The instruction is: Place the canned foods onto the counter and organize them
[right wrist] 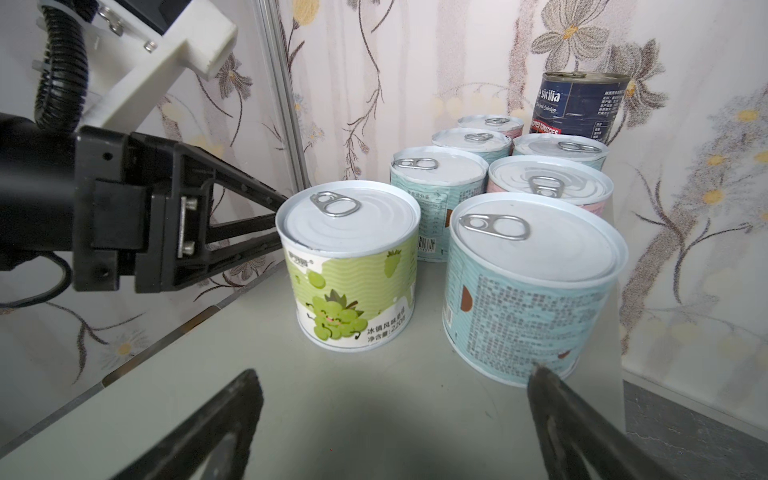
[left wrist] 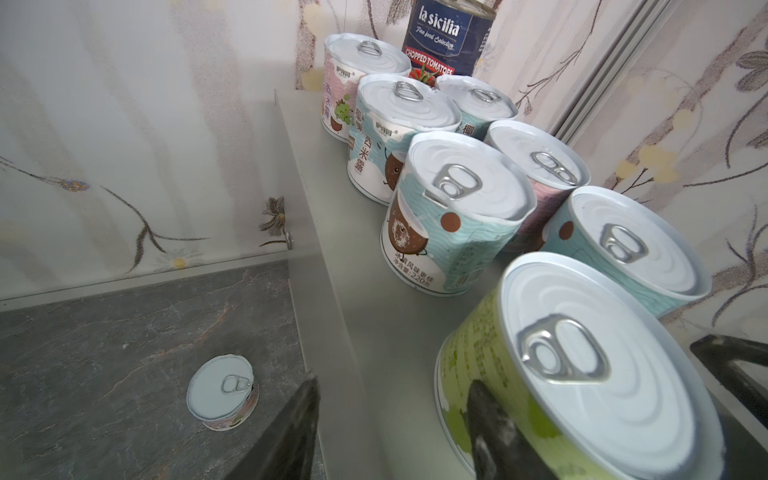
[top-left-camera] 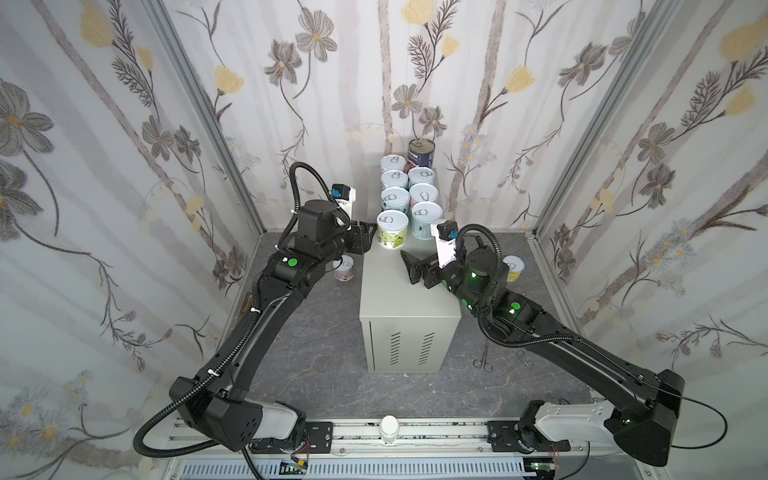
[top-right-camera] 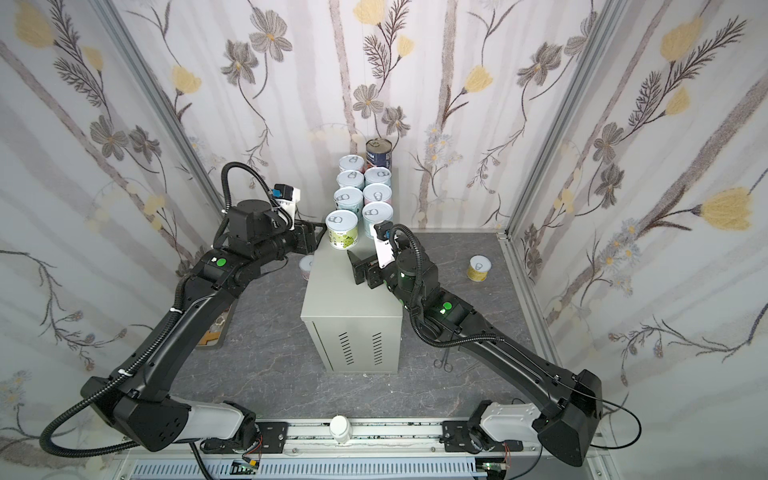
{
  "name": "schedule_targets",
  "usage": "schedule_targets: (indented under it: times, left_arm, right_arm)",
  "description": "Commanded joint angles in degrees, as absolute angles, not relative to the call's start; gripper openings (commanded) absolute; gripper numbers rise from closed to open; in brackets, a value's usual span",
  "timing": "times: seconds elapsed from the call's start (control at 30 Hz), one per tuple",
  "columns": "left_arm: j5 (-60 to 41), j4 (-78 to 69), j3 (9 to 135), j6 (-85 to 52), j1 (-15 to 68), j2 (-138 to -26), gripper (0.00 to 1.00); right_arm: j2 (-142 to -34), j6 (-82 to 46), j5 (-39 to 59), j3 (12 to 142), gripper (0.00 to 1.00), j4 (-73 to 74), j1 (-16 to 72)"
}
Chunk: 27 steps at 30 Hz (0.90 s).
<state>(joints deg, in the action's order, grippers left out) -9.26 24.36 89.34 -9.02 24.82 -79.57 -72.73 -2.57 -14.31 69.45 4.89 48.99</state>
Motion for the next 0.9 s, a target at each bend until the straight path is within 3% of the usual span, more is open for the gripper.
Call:
schedule_targets:
  times: [0.0,0.87]
  left_arm:
    - [-9.8,23.2,90.2,-9.7,25.0,-80.0,0.57]
    - [-9.8,23.7,92.3,-8.4,25.2,-83.4,0.57]
  right_arm:
    - [-73.4,-2.9,-16.2,70.4,1.0,7.2,49.0]
    - [-77.9,-3.7,-20.4,72.5,1.0,8.1,47.4]
